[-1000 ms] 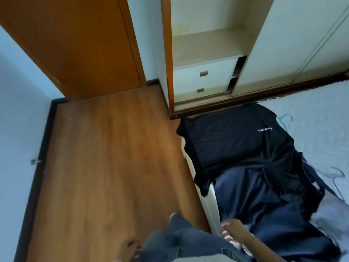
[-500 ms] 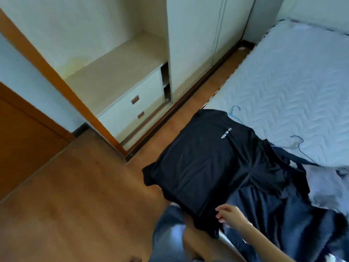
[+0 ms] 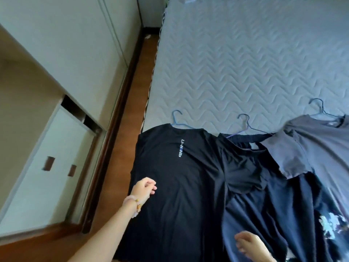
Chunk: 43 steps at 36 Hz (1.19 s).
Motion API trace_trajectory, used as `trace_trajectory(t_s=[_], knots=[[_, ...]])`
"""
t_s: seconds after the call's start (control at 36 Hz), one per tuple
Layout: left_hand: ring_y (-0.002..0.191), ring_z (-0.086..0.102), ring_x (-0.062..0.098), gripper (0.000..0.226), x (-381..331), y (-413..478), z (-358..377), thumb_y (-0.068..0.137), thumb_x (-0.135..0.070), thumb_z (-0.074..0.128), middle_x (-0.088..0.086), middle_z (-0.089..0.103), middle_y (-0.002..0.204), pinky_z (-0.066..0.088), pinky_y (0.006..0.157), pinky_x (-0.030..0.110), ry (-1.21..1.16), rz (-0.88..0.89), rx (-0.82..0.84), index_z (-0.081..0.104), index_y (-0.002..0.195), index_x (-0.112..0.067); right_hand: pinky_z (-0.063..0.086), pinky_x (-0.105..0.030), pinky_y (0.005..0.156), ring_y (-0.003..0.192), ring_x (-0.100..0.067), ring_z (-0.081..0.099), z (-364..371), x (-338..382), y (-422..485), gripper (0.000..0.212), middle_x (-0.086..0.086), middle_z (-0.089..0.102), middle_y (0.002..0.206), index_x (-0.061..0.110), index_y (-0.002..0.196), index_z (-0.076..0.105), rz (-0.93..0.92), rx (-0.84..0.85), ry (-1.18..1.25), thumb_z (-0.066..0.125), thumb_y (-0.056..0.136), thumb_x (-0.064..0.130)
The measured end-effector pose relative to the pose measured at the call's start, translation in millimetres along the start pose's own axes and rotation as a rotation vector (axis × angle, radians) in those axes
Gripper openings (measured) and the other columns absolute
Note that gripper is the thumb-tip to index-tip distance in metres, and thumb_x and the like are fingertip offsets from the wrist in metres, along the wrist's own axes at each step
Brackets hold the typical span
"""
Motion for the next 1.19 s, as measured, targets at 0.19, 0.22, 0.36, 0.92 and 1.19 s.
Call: trace_trajectory(t_s=[0.19, 0.22, 0.36, 0.92, 1.19], knots=[[0.091, 0.061, 0.019, 0.021, -57.3, 136.6, 8.5, 0.093, -0.009, 0.044, 0.002, 0.066, 0.102, 0.045, 0.069, 0.024, 0.291, 0.157, -0.088, 0.061, 0.094, -0.021, 0.045, -0.027, 0.077, 0.089, -0.018, 0.065, -43.1, 105.5, 78.3, 0.019, 0.003, 0.068, 0.093, 0.024, 0.095, 0.064, -0.208, -0.266, -0.147, 0.054, 0.087, 0.009], [0.094, 0.061, 0.02, 0.021, -63.8, 154.5, 6.1, 0.093, -0.009, 0.044, 0.003, 0.065, 0.107, 0.048, 0.074, 0.027, 0.338, 0.171, -0.114, 0.062, 0.099, -0.019, 0.045, -0.03, 0.082, 0.096, -0.021, 0.063, -52.4, 118.1, 93.2, 0.022, 0.0, 0.066, 0.099, 0.02, 0.102, 0.064, -0.247, -0.333, -0.185, 0.053, 0.087, 0.008], [0.122, 0.048, 0.03, 0.034, -97.3, 229.1, -3.9, 0.092, -0.005, 0.046, 0.011, 0.049, 0.135, 0.041, 0.101, 0.042, 0.593, 0.309, -0.278, 0.054, 0.125, -0.009, 0.037, -0.036, 0.1, 0.118, -0.029, 0.048, -85.7, 150.0, 154.6, 0.039, -0.01, 0.053, 0.127, 0.01, 0.127, 0.054, -0.287, -0.527, -0.299, 0.05, 0.089, 0.007], [0.116, 0.052, 0.036, 0.039, -112.3, 307.0, 16.5, 0.097, -0.028, 0.044, 0.017, 0.056, 0.129, 0.047, 0.093, 0.046, 0.824, 0.264, -0.211, 0.046, 0.13, -0.007, 0.01, -0.036, 0.12, 0.147, -0.014, 0.006, -103.6, 122.4, 240.9, 0.061, 0.007, 0.012, 0.159, 0.021, 0.151, 0.013, -0.261, -0.438, -0.413, 0.033, 0.097, 0.042], [0.086, 0.06, 0.028, 0.021, -109.4, 190.3, 7.5, 0.095, -0.03, 0.05, 0.008, 0.065, 0.089, 0.046, 0.072, 0.038, 0.307, 0.314, -0.282, 0.059, 0.094, -0.01, 0.011, -0.037, 0.12, 0.148, -0.014, 0.005, -108.7, 131.8, 239.1, 0.064, 0.008, 0.006, 0.16, 0.022, 0.152, 0.01, -0.202, -0.296, -0.432, 0.032, 0.096, 0.046]])
Point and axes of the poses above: each hand's wrist, its own y-axis towards the middle knuckle, its own z-axis out of the palm, x = y × z, the point moved 7 cm from there along y, towards the middle knuckle
